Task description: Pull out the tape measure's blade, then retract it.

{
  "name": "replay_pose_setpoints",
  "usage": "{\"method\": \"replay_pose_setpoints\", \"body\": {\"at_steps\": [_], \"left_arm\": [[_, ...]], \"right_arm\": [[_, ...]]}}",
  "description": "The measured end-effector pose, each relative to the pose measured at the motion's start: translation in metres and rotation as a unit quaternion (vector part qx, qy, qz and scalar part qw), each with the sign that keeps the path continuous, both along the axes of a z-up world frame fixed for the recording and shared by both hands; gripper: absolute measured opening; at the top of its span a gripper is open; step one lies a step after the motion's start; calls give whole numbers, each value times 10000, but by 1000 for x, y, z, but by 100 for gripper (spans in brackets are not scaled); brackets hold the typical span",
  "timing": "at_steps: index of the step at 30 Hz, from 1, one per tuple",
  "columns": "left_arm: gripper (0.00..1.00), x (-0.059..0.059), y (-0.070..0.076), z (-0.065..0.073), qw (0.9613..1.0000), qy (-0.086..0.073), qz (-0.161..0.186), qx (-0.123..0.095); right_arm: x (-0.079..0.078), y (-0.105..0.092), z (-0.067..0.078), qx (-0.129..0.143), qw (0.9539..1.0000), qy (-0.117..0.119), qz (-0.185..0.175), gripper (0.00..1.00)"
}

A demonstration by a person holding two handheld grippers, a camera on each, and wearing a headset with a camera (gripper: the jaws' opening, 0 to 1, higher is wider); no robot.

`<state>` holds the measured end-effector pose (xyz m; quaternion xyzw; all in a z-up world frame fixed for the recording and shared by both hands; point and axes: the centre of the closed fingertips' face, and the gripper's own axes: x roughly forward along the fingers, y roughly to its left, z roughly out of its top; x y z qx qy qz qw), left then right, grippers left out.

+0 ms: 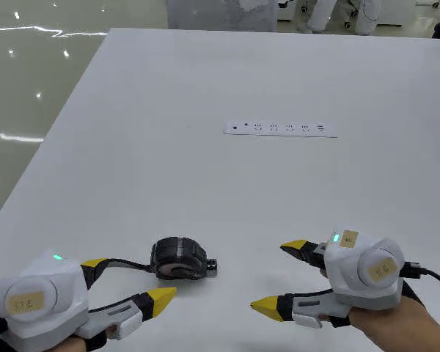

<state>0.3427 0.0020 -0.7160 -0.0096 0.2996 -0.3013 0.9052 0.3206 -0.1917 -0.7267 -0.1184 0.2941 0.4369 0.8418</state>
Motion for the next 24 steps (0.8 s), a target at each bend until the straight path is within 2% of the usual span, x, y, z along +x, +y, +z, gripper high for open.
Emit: {"method": "replay_pose_setpoints", "body": {"at_steps": [3, 5, 7, 11, 13, 14, 20, 21, 24], "left_arm": [[76, -6, 8, -1, 9999, -23, -91, 141], [79, -10, 11, 0, 9999, -21, -110, 93], [80, -15, 13, -1, 9996, -31, -186, 186], [84, -24, 16, 3, 9993, -79, -316, 159], [85, -28, 17, 4, 9986, -166, -436, 232], [86, -31, 17, 4, 9986, -153, -461, 222], [91, -38, 23, 5, 9979, -189, -547, 281], [92, -38, 24, 5, 9975, -222, -581, 347], [94, -41, 27, 6, 9975, -196, -581, 345]], "right_arm": [[-6, -9, 1, -6, 10000, -5, -96, 70], [-10, -13, 2, -18, 9999, -1, -141, 71], [-14, -19, 3, -37, 9998, -18, -209, 73], [-23, -29, 5, -40, 9995, -19, -323, 77], [-26, -33, 5, -33, 9993, -14, -367, 79], [-28, -34, 5, -42, 9993, -13, -383, 79], [-37, -45, 10, -24, 9986, -69, -525, 85], [-38, -46, 11, 5, 9984, -58, -558, 85], [-43, -52, 12, -10, 9979, -80, -649, 88]]}}
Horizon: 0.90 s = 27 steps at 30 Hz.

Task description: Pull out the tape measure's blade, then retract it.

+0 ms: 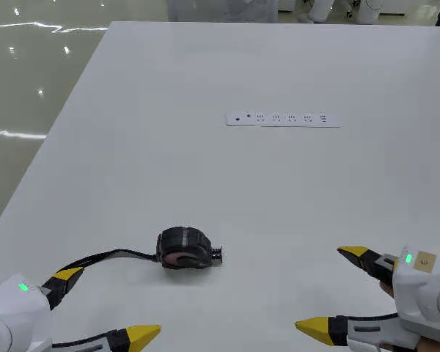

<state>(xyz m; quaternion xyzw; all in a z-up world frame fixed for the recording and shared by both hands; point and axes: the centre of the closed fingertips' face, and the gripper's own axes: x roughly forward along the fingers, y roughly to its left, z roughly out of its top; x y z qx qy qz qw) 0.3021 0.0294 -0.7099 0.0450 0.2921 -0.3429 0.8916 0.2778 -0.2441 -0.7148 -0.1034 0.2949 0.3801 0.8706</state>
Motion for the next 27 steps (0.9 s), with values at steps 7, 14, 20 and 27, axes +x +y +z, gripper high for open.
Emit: {"method": "replay_pose_setpoints", "body": {"at_steps": [7, 14, 20, 27], "left_arm": [[99, -7, 4, 0, 10000, 16, -82, 17], [99, -17, 14, 0, 9999, 29, -90, 57], [99, -22, 19, 2, 10000, 16, -60, 45], [99, -26, 20, 6, 9999, -30, -112, 50]], "right_arm": [[-15, -16, 2, 85, 9997, 55, -220, 91], [-32, -32, 1, 95, 9991, 58, -411, 97], [-41, -40, 4, 100, 9986, 69, -519, 99], [-48, -52, 3, 57, 9979, 81, -648, 99]]}}
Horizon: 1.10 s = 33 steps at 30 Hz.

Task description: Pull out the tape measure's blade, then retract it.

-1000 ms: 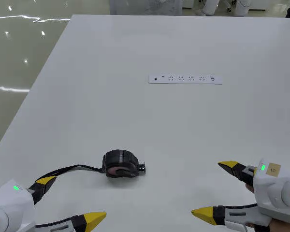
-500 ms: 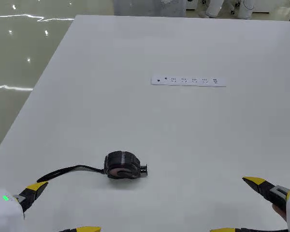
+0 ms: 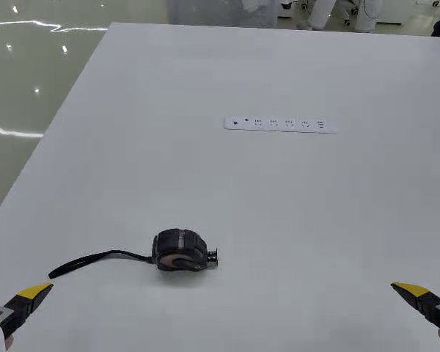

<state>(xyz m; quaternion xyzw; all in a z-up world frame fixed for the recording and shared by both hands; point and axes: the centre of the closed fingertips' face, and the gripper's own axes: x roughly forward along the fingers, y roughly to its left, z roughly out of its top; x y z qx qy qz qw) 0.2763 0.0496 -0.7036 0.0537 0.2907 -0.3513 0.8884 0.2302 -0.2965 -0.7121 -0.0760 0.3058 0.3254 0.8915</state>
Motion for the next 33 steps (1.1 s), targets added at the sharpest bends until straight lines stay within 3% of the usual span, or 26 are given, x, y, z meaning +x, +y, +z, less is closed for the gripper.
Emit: {"method": "replay_pose_setpoints", "body": {"at_steps": [9, 12, 22, 27, 33], "left_arm": [[99, -1, -4, 1, 10000, 8, -67, 13], [99, -3, -4, -2, 9999, 107, -84, 57], [99, -3, -11, 6, 9998, -14, -184, 23], [99, -4, -12, 5, 9995, -88, -244, 159], [99, -3, -13, 7, 9995, -131, -252, 129]], "right_arm": [[-5, -4, -2, -34, 10000, 13, -39, 99], [-4, -3, -1, -8, 10000, 18, -54, 99], [-4, 1, -2, -27, 10000, 67, 16, 99], [-4, 3, -2, 10, 10000, 65, 27, 99], [-5, 3, -2, 6, 10000, 70, 22, 99]]}}
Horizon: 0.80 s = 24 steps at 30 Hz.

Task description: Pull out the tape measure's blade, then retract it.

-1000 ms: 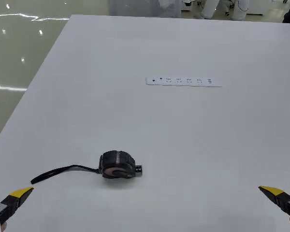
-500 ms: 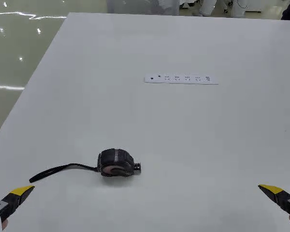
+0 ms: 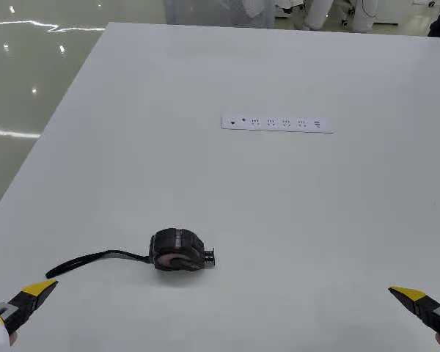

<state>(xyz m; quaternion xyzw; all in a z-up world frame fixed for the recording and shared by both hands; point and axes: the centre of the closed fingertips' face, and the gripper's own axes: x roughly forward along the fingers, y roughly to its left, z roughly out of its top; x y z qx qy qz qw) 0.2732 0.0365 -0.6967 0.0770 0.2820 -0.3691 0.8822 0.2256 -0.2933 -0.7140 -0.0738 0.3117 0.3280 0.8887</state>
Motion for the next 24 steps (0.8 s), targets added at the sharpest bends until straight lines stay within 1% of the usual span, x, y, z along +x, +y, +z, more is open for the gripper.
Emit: {"method": "replay_pose_setpoints", "body": {"at_steps": [2, 5, 7, 8, 10, 11, 12, 13, 15, 16, 17, 19, 20, 21, 22, 23, 24], "left_arm": [[99, 1, 0, 1, 10000, -9, 8, -37], [99, 2, 0, 2, 9999, -63, 29, -77], [97, 3, 0, 5, 9999, -73, 54, -139], [96, 4, 1, 5, 9999, -81, 71, -135], [98, 5, 0, 6, 9998, -97, 84, -174], [97, 5, 0, 6, 9998, -82, 80, -175], [98, 6, 1, 6, 9997, -155, 85, -145], [98, 6, 0, 6, 9997, -131, 67, -170], [94, 5, 0, 6, 9998, -98, 57, -169], [96, 5, 0, 6, 9998, -87, 87, -176], [95, 5, 0, 6, 9997, -65, 83, -203], [95, 4, -1, 5, 9998, -63, 69, -196], [93, 4, 0, 4, 9998, -37, 80, -192], [95, 5, 0, 4, 9998, -56, 102, -179], [97, 4, -1, 4, 9997, -40, 80, -221], [97, 5, -1, 4, 9997, -38, 99, -218], [97, 6, -1, 5, 9997, -77, 94, -216]], "right_arm": [[0, -1, 0, 8, 10000, 9, -9, 99], [0, 0, 0, 22, 10000, 1, -11, 99], [0, 0, 1, 44, 10000, -2, -27, 99], [0, 0, 0, 47, 10000, 5, -28, 99], [0, 1, 0, 39, 10000, 1, -23, 99], [0, 1, 0, 52, 10000, 9, -23, 99], [0, 1, 0, 44, 10000, 8, -29, 99], [0, 1, -1, 35, 10000, 7, -23, 99], [-1, 2, -1, 61, 10000, 20, -28, 99], [-1, 2, -1, 52, 10000, 21, -29, 99], [-1, 1, -1, 47, 10000, 21, -26, 99], [0, 1, -1, 50, 10000, 18, -35, 99], [0, 0, -1, 44, 10000, 17, -36, 99], [0, 1, -1, 51, 10000, 21, -37, 99], [0, 1, -1, 53, 10000, 18, -37, 99], [0, 0, -1, 44, 10000, 14, -36, 99], [0, 0, -1, 46, 10000, 15, -35, 99]]}}
